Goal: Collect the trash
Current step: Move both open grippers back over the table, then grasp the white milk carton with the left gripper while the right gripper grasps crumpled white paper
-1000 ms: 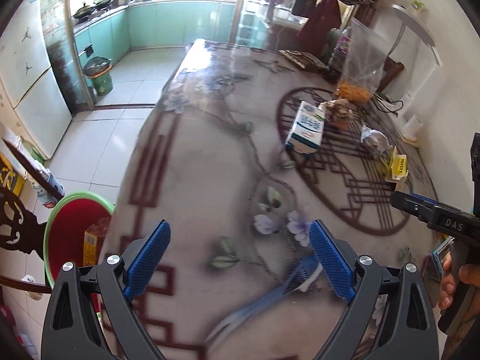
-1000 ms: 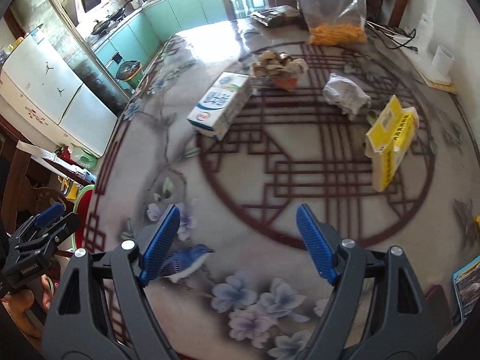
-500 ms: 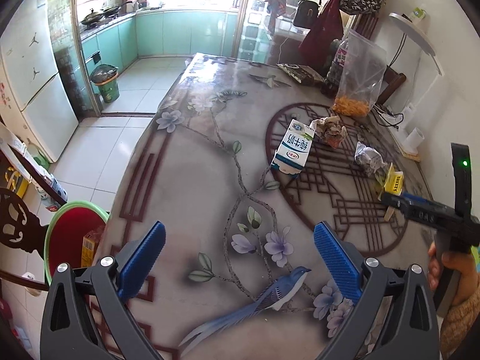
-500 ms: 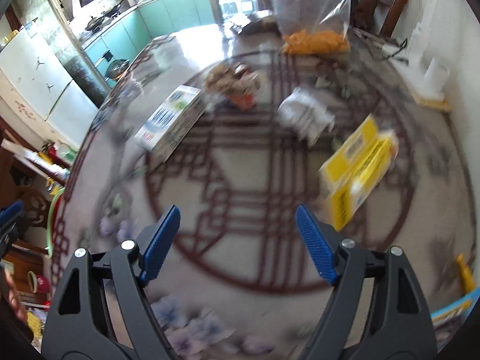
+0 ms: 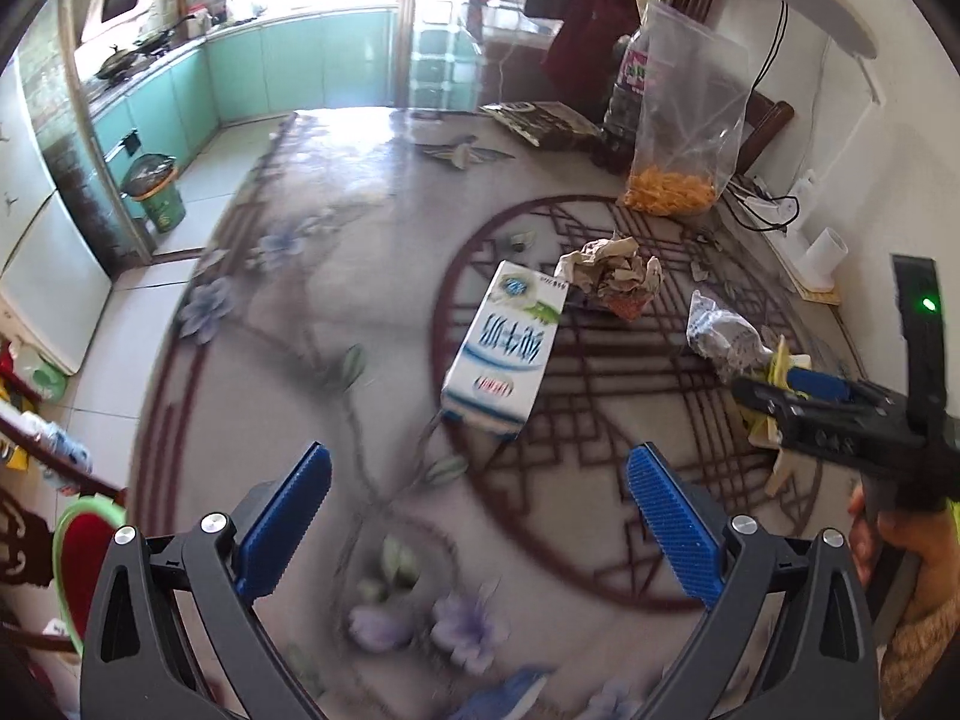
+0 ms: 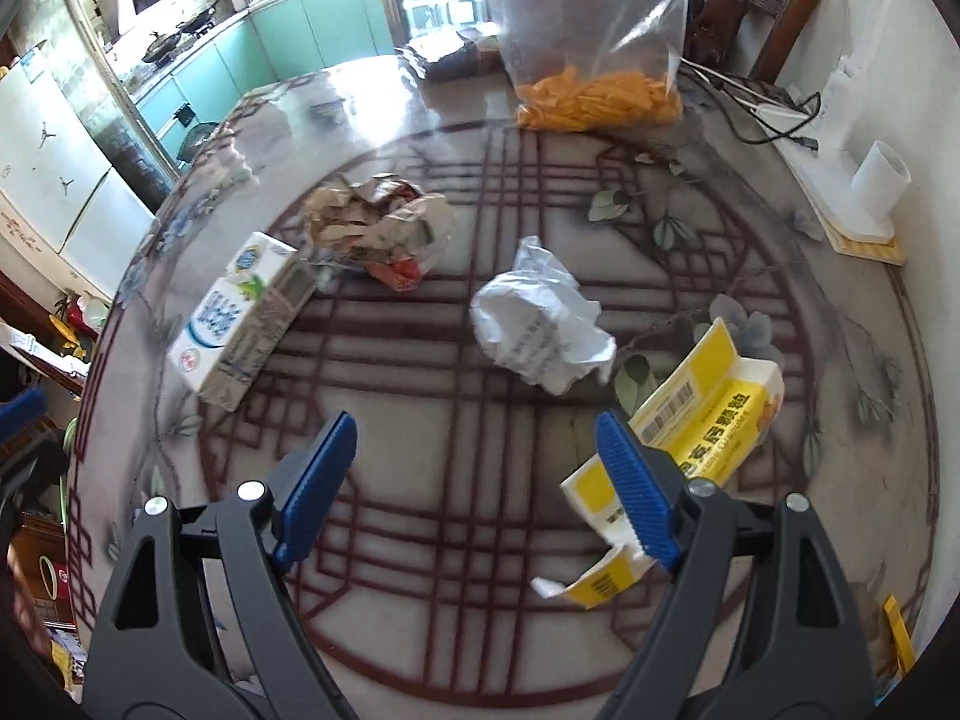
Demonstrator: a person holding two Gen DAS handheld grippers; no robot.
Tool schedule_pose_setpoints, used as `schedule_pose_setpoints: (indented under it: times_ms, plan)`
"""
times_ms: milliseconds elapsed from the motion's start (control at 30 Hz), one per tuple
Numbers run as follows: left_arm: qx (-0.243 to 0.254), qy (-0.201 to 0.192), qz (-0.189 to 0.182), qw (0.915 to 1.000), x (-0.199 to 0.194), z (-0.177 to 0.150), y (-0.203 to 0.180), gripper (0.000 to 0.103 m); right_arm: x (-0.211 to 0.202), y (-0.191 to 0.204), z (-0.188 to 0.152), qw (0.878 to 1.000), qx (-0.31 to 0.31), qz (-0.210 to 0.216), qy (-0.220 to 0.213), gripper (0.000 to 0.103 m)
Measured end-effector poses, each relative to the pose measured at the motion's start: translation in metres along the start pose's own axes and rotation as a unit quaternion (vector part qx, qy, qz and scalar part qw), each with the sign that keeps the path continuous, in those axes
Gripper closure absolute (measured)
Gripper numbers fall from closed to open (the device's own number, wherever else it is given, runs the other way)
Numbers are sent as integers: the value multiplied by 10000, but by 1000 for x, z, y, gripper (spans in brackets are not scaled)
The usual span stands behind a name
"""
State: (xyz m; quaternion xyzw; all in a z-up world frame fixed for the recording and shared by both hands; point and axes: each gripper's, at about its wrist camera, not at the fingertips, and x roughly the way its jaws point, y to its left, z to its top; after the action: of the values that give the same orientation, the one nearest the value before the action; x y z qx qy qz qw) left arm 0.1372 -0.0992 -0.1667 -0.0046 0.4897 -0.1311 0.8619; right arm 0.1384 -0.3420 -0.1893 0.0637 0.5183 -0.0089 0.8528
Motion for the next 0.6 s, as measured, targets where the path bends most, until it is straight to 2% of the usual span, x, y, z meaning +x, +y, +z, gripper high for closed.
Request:
schedule_pose_setpoints:
  times_ms: [100, 267, 600]
  plan:
    - [80, 246, -7, 9997, 38, 21, -13, 8, 9, -16, 8, 9999, 137, -34, 39, 23]
    - [367, 397, 193, 9984, 81, 41, -29, 8, 26, -34, 23, 9998, 160, -40, 146, 23]
    - [405, 793, 378, 9953, 129, 54, -30, 11, 58, -36, 40, 9993, 56, 151, 323, 23]
